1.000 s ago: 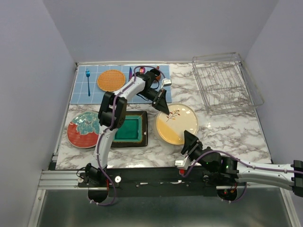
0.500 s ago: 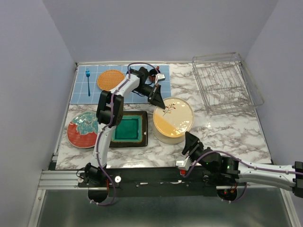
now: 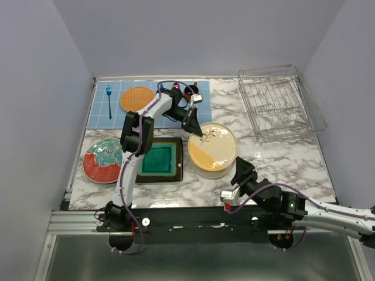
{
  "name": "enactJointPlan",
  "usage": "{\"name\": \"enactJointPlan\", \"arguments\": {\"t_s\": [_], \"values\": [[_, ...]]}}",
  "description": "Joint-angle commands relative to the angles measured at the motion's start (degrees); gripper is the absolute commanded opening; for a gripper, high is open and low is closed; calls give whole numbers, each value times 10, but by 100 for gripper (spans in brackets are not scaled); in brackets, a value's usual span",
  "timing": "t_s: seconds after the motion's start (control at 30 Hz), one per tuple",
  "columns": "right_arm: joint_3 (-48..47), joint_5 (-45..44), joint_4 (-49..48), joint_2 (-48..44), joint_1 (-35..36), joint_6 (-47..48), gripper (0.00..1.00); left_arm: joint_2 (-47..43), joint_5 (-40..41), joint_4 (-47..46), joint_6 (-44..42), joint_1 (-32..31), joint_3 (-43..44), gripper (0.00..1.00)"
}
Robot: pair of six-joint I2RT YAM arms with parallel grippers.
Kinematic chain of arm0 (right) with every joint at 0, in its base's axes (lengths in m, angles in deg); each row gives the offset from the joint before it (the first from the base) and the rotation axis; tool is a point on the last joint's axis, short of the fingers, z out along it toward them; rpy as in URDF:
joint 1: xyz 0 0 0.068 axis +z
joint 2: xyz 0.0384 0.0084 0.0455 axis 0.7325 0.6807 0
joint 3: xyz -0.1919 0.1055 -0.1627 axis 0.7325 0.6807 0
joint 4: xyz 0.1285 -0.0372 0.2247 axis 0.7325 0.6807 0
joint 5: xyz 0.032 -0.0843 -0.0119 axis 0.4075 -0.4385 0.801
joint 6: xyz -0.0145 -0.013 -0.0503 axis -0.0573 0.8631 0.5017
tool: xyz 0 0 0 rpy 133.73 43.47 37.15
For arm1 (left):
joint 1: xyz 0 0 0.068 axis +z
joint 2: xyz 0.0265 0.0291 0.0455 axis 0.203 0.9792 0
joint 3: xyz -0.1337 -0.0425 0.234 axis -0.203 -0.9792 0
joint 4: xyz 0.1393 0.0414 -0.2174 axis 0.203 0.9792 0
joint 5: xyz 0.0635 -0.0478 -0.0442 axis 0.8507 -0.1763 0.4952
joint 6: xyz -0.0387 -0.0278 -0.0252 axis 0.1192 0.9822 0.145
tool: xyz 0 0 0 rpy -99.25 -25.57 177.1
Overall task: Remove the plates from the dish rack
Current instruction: Place the plate at the center of the board.
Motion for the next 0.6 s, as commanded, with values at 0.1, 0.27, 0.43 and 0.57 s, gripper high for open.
{"name": "enactJointPlan", "arguments": {"t_s": [0.1,0.27,0.43,0.57], "values": [[-146,-51,41,-4,-2,-144,63,-18,-98,34,-8,2,7,0],[-202,-55,14,34,-3,-193,63,-26,-75,31,-19,2,-9,0],[-292,-47,-4,116,-3,-228,63,-40,-46,11,-11,2,-30,0],[-388,-38,20,165,-4,-286,63,-64,-23,-33,17,2,-61,0]]}}
